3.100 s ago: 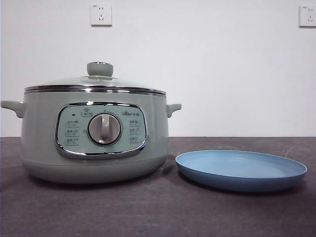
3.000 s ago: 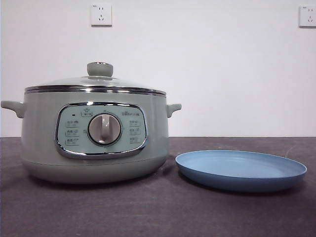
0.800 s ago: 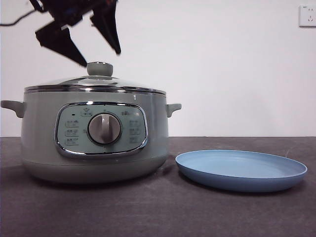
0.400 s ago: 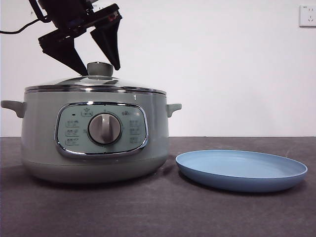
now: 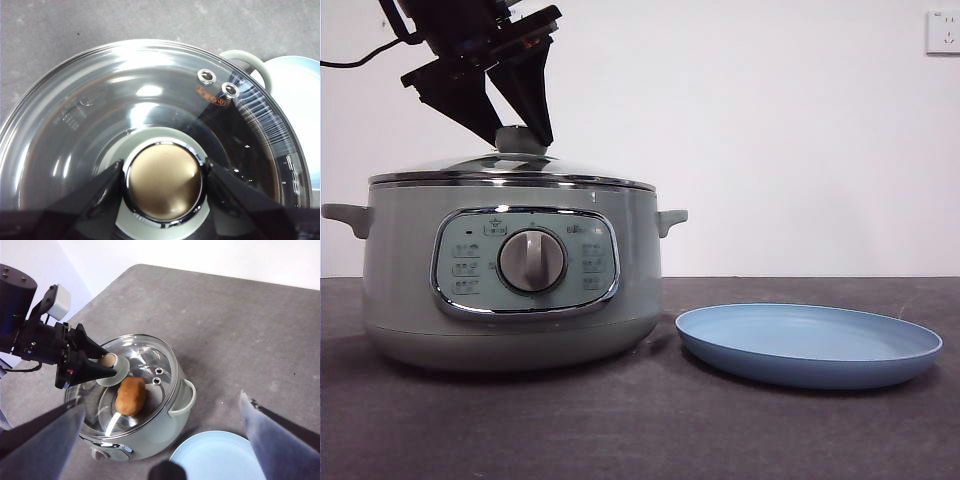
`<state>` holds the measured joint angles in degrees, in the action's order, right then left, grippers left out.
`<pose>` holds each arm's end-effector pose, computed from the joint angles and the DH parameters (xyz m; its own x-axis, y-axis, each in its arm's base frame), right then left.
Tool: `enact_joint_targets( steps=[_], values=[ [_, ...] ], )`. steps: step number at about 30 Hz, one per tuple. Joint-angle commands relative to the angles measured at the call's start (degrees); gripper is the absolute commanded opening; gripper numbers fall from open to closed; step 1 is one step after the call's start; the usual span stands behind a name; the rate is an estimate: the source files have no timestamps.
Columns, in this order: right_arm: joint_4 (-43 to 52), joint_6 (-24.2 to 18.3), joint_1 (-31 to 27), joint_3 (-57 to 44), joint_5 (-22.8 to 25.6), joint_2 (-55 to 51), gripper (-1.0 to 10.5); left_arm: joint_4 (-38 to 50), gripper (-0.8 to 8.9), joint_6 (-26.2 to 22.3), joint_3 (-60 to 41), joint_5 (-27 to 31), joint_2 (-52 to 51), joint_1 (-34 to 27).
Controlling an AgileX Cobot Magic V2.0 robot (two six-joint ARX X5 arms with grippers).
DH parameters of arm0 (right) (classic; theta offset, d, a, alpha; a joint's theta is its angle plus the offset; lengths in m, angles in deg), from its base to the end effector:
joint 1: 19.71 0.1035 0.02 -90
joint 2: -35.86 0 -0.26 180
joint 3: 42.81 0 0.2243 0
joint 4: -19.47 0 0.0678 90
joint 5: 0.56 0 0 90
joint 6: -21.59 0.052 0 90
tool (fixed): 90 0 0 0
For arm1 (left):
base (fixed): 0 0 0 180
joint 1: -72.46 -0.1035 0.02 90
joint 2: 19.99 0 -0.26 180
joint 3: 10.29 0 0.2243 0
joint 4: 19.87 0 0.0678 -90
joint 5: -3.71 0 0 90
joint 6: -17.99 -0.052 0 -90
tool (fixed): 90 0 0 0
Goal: Take the potato out from the steamer,put the potato on the plate,close the lid
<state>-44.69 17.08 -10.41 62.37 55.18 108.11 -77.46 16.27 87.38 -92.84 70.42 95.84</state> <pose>0.2161 0.0650 0.4156 0.6065 0.6698 -0.4285 -0.6470 0.7290 0.2237 0.2919 -0.1327 0.2999 0.5369 -0.3564 -0.7647 0.4821 0.8734 -0.0686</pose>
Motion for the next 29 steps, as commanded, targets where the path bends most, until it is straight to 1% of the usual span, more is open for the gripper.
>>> enact_joint_targets(
  steps=[1, 5, 8, 13, 18, 23, 26, 29],
  values=[
    [0.11, 0.2, 0.09, 0.22, 0.17, 0.02, 6.9, 0.0, -0.08, -1.2, 0.15, 0.44, 0.48, -0.11],
    [0.13, 0.2, 0.09, 0.22, 0.13, 0.02, 6.9, -1.25, -0.08, -1.33, 3.45, 0.5, 0.48, -0.26],
    [0.07, 0.24, 0.09, 0.22, 0.13, 0.02, 6.9, -3.13, -0.08, -1.44, 7.89, 0.5, 0.48, -0.26],
    [0.07, 2.12, 0.11, 0.22, -0.31, 0.02, 6.9, -7.3, -0.08, -2.1, 16.96, 0.46, 0.48, -0.26],
    [-0.22, 3.13, 0.46, 0.22, -0.37, 0.02, 6.9, -14.8, -0.08, -4.52, 27.19, 0.55, 0.48, -0.66],
    [-0.48, 3.65, 2.34, 0.22, -0.31, 0.02, 6.9, -23.45, -0.08, -6.47, 36.57, 0.72, 0.46, -1.57],
    [-0.31, 3.65, 4.63, 0.31, -0.02, 0.2, 6.9, -29.03, -0.08, -7.56, 42.03, 2.78, 0.46, -2.95],
    [0.0, 4.2, 7.74, 0.7, 0.37, 1.07, 6.9, -34.42, -0.08, -7.56, 46.73, 8.13, 0.22, -4.24]
  ],
)
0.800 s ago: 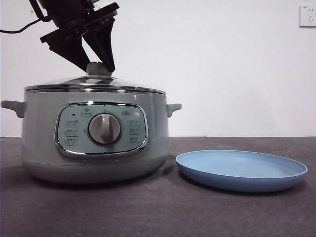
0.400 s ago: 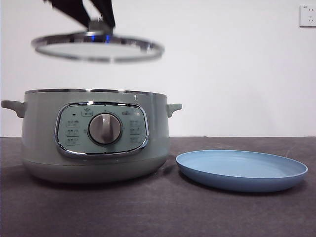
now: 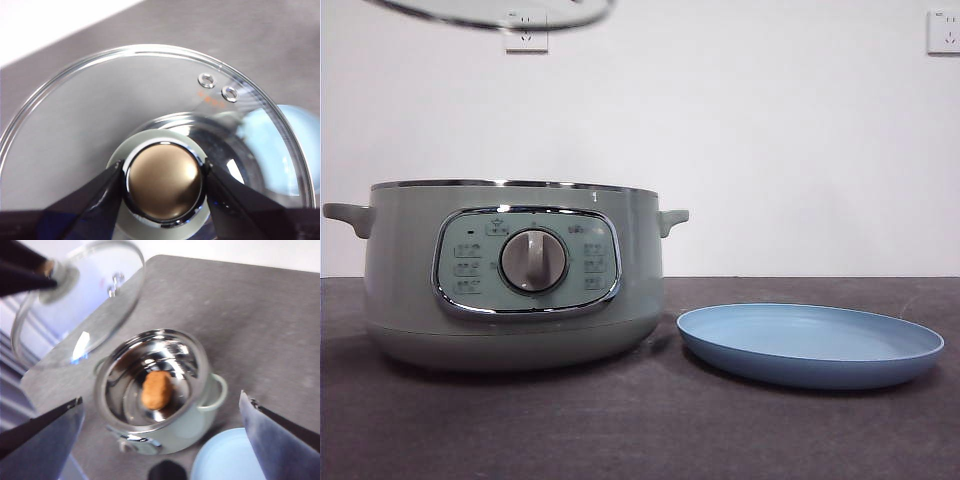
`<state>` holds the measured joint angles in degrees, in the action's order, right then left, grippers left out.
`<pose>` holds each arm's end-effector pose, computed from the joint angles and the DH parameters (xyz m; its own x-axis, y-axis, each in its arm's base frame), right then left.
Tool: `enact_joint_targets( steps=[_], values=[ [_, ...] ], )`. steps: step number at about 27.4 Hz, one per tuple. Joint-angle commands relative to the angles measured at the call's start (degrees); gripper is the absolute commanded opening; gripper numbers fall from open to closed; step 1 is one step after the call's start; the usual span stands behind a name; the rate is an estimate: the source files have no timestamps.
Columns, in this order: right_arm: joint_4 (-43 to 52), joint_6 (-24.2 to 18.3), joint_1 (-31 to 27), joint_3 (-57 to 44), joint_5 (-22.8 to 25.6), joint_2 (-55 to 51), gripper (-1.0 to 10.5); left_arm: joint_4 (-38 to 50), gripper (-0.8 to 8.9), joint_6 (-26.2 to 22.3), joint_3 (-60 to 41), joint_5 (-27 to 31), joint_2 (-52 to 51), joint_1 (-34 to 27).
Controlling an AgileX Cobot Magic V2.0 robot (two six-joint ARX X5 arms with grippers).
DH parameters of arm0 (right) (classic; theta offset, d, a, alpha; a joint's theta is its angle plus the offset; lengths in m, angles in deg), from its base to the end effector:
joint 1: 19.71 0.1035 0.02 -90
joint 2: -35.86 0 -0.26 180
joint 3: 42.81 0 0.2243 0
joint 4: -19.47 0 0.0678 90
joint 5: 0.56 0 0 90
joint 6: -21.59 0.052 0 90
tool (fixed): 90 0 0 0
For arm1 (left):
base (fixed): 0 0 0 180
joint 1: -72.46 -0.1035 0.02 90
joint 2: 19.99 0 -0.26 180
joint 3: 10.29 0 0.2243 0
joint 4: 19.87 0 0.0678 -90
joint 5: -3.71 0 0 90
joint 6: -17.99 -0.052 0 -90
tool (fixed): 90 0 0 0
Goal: Take the potato out from the steamer,put the potato on the plate,close the lid
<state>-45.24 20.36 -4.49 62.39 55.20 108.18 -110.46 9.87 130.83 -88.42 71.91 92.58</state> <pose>0.2080 0.0869 0.4146 0.5300 0.7273 -0.4360 -0.6891 0.6691 0.2784 0.2482 -0.0930 0.4540 0.6914 -0.2929 -0.6605 0.4539 0.8873 0.0817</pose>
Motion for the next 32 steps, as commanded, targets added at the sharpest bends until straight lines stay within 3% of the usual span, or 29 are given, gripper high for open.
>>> enact_joint_targets(
  steps=[1, 6, 17, 24, 26, 32],
  values=[
    [0.44, 1.27, 2.93, 1.05, 0.68, 1.6, 6.9, -2.71, -0.08, -1.18, 4.28, 5.46, -1.53, -1.31],
    [-3.3, 1.29, 10.14, 6.86, 9.73, 7.67, 6.9, -4.66, -0.08, -1.14, 5.44, 16.26, -4.79, -3.54],
    [-11.65, 0.28, 22.82, 29.24, 19.34, 30.18, 6.9, -5.09, -0.08, -1.14, 5.38, 33.42, -11.21, -8.17],
    [-12.57, -0.81, 29.18, 38.56, 28.37, 48.33, 6.9, -5.09, -0.09, -1.14, 5.35, 32.89, -12.98, -11.28],
    [-11.87, -1.29, 30.34, 38.56, 30.38, 51.98, 6.9, -5.09, -0.09, -1.14, 5.31, 30.05, -12.98, -11.28],
    [-11.1, -1.84, 31.45, 38.56, 31.63, 59.23, 6.9, -5.09, -0.09, -1.14, 5.27, 28.61, -12.96, -11.28]
  ],
)
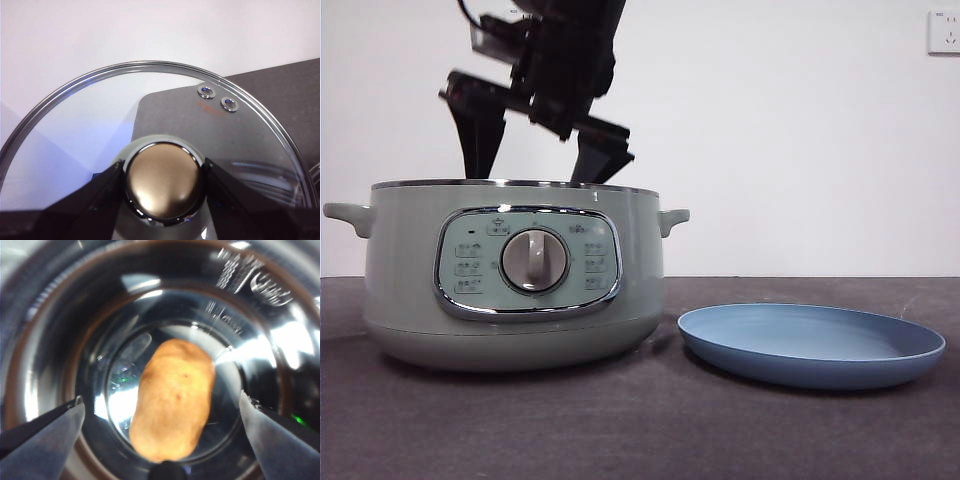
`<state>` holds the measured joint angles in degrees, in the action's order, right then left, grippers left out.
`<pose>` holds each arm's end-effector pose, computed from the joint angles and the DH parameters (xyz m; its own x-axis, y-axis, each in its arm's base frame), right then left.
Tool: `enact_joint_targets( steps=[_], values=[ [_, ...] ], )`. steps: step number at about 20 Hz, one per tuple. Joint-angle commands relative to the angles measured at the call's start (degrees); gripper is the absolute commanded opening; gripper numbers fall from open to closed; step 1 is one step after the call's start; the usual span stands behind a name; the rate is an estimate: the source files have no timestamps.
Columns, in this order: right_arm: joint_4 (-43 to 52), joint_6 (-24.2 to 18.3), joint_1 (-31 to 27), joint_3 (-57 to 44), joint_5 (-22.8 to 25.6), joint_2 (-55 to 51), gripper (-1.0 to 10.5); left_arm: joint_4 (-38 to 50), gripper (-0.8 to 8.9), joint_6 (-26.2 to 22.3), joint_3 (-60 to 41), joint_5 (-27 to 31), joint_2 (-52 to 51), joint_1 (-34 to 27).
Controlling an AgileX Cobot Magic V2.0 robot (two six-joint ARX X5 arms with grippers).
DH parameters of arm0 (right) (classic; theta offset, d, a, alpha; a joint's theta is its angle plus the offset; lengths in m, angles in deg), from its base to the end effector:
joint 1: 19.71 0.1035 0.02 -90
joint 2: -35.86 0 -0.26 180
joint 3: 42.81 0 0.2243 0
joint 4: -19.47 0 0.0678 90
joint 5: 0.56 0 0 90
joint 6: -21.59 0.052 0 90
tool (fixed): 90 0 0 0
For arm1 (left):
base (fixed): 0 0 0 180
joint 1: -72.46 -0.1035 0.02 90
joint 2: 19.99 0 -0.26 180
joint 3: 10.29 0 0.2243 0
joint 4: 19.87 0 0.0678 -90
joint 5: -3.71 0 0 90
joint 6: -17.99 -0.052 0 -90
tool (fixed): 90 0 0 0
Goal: Take the potato out from the steamer,put the potato on the plate,close the lid
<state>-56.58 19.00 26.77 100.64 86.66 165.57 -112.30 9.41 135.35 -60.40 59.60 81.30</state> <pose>0.3147 0.3350 0.2508 0.2844 0.3700 -0.8844 -0.7666 0.6418 0.0219 0.1682 -0.0032 0.5133 0.8635 0.3076 -0.3997 -0.1800 0.9283 0.3255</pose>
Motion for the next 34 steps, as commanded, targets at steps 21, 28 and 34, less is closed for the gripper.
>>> enact_joint_targets(
  steps=[21, 28, 34],
  values=[
    [-18.58, 4.52, -11.74, 17.51, 16.57, -15.91, -0.1, -0.9, -0.08, -0.7, 0.74, -25.55, 3.85, 0.13],
    [-18.88, 5.62, -23.19, 17.22, 3.98, -19.8, -0.1, 0.42, -0.08, -0.77, 0.74, -36.48, 7.91, 0.17],
    [-18.88, 5.66, -27.69, 6.99, -0.37, -19.8, -0.1, 2.29, -0.08, -0.72, 0.74, -40.7, 9.6, 0.57]
  ],
)
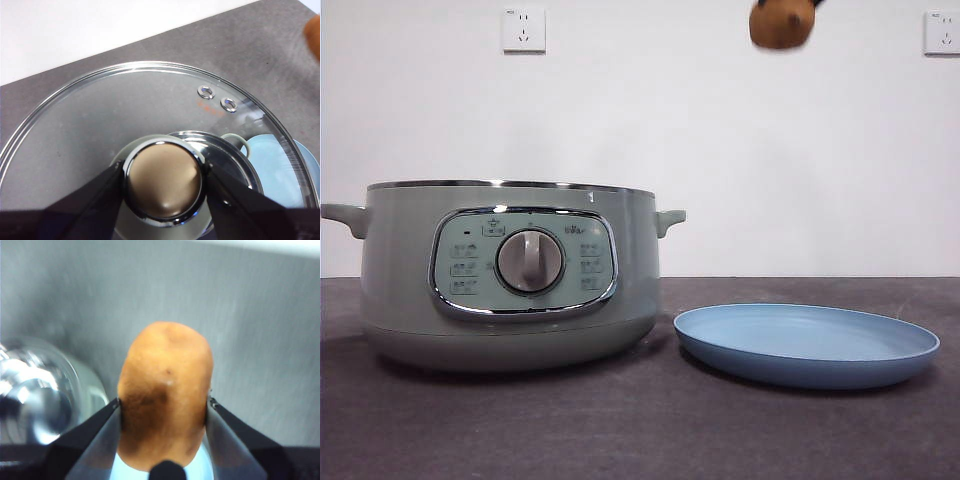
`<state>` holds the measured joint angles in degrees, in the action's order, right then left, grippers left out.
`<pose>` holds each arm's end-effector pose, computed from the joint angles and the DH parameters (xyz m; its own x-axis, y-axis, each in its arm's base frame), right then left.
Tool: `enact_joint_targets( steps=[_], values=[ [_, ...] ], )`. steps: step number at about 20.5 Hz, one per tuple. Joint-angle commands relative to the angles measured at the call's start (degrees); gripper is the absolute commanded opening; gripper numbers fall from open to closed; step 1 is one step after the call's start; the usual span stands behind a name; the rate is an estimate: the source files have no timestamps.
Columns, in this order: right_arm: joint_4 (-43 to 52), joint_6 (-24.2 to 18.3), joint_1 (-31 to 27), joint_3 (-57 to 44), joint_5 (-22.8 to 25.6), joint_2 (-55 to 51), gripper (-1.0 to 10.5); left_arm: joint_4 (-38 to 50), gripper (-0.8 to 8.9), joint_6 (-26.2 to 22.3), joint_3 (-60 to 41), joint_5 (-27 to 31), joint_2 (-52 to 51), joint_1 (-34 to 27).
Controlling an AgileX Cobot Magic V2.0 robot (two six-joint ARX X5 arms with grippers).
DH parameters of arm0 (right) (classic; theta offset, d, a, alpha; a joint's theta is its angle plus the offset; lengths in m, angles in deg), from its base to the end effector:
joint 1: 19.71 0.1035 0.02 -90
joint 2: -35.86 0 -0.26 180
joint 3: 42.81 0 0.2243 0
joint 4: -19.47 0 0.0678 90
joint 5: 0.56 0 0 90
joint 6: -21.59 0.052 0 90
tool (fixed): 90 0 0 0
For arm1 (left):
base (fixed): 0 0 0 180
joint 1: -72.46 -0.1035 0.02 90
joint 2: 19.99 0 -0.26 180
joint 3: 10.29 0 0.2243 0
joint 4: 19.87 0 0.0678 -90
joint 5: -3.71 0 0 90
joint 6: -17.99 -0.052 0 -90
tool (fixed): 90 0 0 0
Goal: Take the potato out from the steamer,put the potato on the plate,close the lid
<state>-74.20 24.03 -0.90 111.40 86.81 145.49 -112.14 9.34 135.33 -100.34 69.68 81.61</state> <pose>0.3263 0.1137 0.4153 0.6044 0.2544 -0.7549 -0.3198 0.9454 0.0625 0.2343 -0.0505 0.4793 0.7331 -0.3640 -0.5746 0.4314 0.9019 -0.0210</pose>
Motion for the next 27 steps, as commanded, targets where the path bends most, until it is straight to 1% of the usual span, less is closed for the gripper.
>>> enact_joint_targets(
  steps=[1, 7, 9, 15, 17, 20, 21, 22, 23, 25, 27],
  values=[
    [-1.27, 0.31, 0.0, -7.23, -0.52, 0.28, -0.1, 2.6, -0.08, -0.66, 0.77, -1.31, -0.46, 0.59],
    [-0.55, -0.98, 3.34, -28.37, -0.44, 0.28, -0.1, 5.25, -0.08, -0.63, 0.77, -1.29, -0.44, 2.23],
    [3.26, -1.01, 4.5, -34.62, -0.46, 0.28, -0.1, 5.51, -0.08, -0.63, 0.77, -1.25, -0.33, 2.54],
    [15.93, -0.46, 5.42, -50.29, -0.46, 0.28, -0.1, 5.57, -0.08, -0.66, 0.77, -1.2, 0.15, 2.54],
    [19.87, -0.48, 5.42, -54.4, -0.46, 0.31, -0.1, 5.57, -0.08, -0.66, 0.77, -1.2, 0.17, 2.54],
    [22.05, -0.48, 5.4, -57.24, -0.46, 0.28, -0.1, 5.55, -0.08, -0.66, 0.77, -1.22, 0.17, 2.54],
    [22.18, -0.33, 5.4, -57.24, -0.46, 0.28, 0.1, 5.55, -0.08, -0.66, 0.77, -1.18, 0.17, 2.54],
    [22.23, -0.35, 5.4, -57.22, -0.46, 0.26, 0.7, 5.55, -0.08, -0.66, 0.77, -1.2, 0.17, 2.54],
    [22.18, -0.33, 5.4, -57.22, -0.46, 0.17, 1.3, 5.55, -0.08, -0.66, 0.77, -1.2, 0.17, 2.54],
    [22.21, -0.31, 5.33, -57.2, -0.44, 0.17, 3.2, 5.51, -0.08, -0.66, 0.77, -1.2, 0.17, 2.54],
    [22.14, -0.31, 5.31, -57.2, -0.44, 0.04, 4.3, 5.53, -0.08, -0.66, 0.77, -1.2, 0.17, 2.54]
  ],
)
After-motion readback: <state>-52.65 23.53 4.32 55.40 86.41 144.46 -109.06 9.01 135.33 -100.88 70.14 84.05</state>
